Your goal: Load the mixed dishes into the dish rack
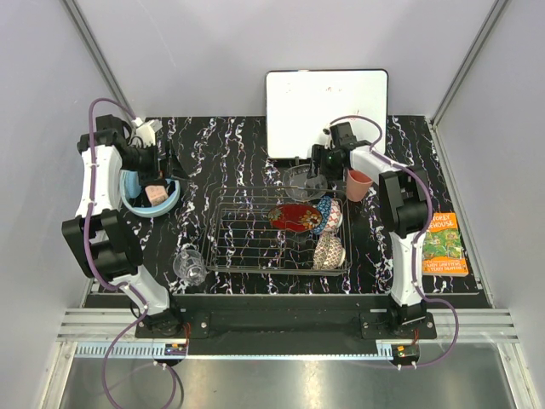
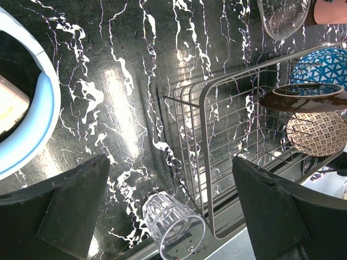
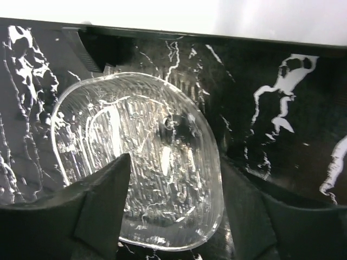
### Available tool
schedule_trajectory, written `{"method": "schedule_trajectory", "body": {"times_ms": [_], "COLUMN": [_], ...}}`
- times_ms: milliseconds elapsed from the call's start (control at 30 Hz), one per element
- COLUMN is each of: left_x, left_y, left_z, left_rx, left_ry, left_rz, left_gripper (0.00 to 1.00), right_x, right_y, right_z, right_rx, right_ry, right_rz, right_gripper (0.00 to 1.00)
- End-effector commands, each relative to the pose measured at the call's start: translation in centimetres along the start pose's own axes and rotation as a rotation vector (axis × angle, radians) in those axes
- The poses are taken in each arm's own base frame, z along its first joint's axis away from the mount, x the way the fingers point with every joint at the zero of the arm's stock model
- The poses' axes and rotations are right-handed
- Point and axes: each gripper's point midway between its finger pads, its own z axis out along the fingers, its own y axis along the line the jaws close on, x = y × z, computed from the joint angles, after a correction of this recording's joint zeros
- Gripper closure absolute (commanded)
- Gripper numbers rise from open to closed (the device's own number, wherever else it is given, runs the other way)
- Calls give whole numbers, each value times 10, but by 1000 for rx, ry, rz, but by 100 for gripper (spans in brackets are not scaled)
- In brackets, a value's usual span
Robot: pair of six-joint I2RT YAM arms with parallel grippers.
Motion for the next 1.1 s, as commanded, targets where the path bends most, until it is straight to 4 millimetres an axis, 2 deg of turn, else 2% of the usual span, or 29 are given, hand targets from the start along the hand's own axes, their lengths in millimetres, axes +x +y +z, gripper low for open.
{"method": "schedule_trajectory", "body": {"times_ms": [0, 67, 167, 200, 400, 433, 600, 767, 800, 967, 1067], "left_x": [-10, -11, -12, -12, -11, -10, -9, -5, -5, -5, -5], "left_y": [-11, -11, -12, -11, -11, -10, -11, -9, -9, -9, -9], "left_z": [-15, -16, -17, -17, -18, -18, -18, -15, -15, -15, -15], "left_rx": [4, 4, 3, -1, -10, -10, -9, -13, -13, -10, -12], "left_ry": [-56, -59, -61, -62, -61, -61, -59, -48, -49, -52, -51], "left_rz": [51, 48, 52, 56, 62, 60, 60, 52, 52, 49, 51], "left_gripper": [1, 1, 1, 1, 1, 1, 1, 1, 1, 1, 1], "right_x": [0, 5, 10, 12, 15, 13, 1, -30, -43, -80, -93], "right_y": [12, 14, 15, 15, 15, 17, 28, 62, 72, 106, 120], "right_z": [9, 12, 16, 17, 18, 16, 1, -40, -54, -105, -132], "right_rx": [-80, -100, -116, -118, -121, -124, -167, -291, -316, -412, -453], "right_ry": [20, 40, 57, 61, 71, 66, 28, -64, -103, -210, -255], "right_rz": [59, 70, 83, 84, 96, 93, 81, 36, 21, -33, -50], "right_gripper": [35, 40, 53, 65, 91, 100, 100, 100, 100, 100, 100]}}
